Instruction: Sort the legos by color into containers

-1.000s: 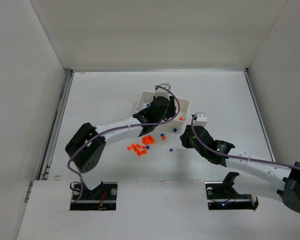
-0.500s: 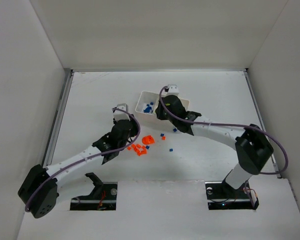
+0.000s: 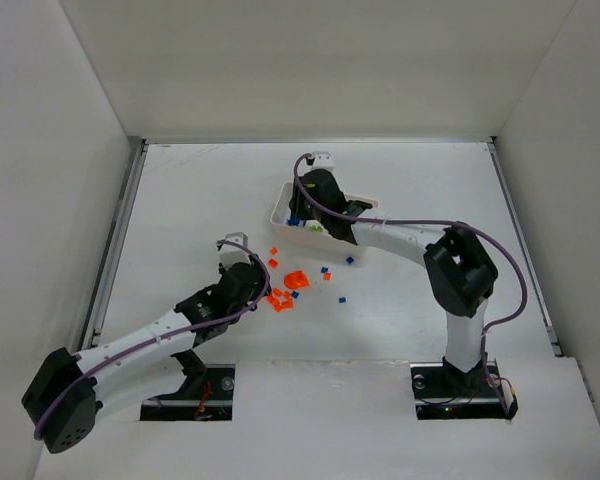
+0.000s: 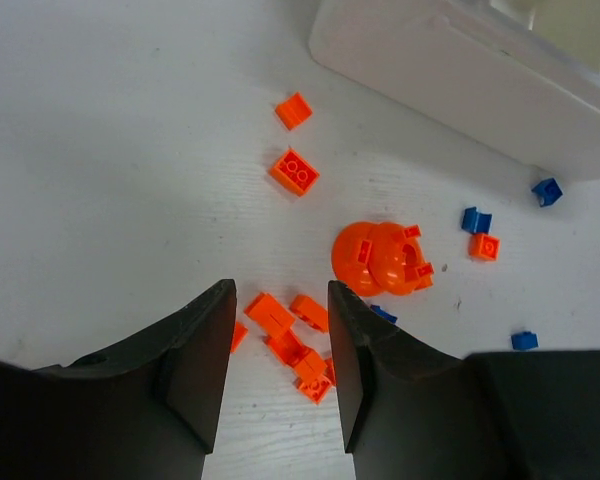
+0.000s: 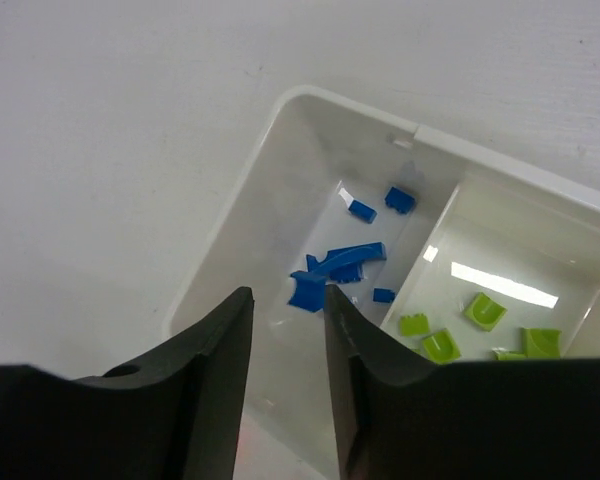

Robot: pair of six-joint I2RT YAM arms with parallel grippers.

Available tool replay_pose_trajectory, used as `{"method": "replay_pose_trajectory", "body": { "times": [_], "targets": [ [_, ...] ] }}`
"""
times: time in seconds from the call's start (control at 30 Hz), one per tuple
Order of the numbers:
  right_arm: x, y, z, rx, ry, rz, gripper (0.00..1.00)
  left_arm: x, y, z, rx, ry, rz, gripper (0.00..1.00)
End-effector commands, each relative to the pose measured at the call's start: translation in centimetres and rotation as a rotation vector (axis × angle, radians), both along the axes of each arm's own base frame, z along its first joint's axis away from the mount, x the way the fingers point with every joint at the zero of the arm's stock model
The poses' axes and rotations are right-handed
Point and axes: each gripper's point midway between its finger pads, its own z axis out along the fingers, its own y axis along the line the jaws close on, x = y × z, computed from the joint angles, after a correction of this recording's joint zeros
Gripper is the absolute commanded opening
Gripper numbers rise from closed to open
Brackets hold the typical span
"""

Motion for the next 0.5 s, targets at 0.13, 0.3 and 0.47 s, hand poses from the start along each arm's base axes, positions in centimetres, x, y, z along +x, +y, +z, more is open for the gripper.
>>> {"method": "replay_pose_trajectory", "body": {
  "times": [0.13, 0.3, 0.47],
  "targets": [
    [0.5, 0.7, 5.0, 0.065, -0.085, 0.014, 0.45, -2.6, -1.1, -2.3, 0.010, 0.074, -0.039, 0.33],
    [-2.9, -1.5, 5.2, 0.068, -0.090, 0.014, 0.38, -3.0, -1.9, -3.1, 0.043, 0.098, -0.054, 0.29],
    [-7.7, -4.3, 2.9, 0.045, -0.063, 0.015, 0.37, -4.2, -2.6, -4.7, 0.086, 0.149, -0.074, 0.21]
  ]
}}
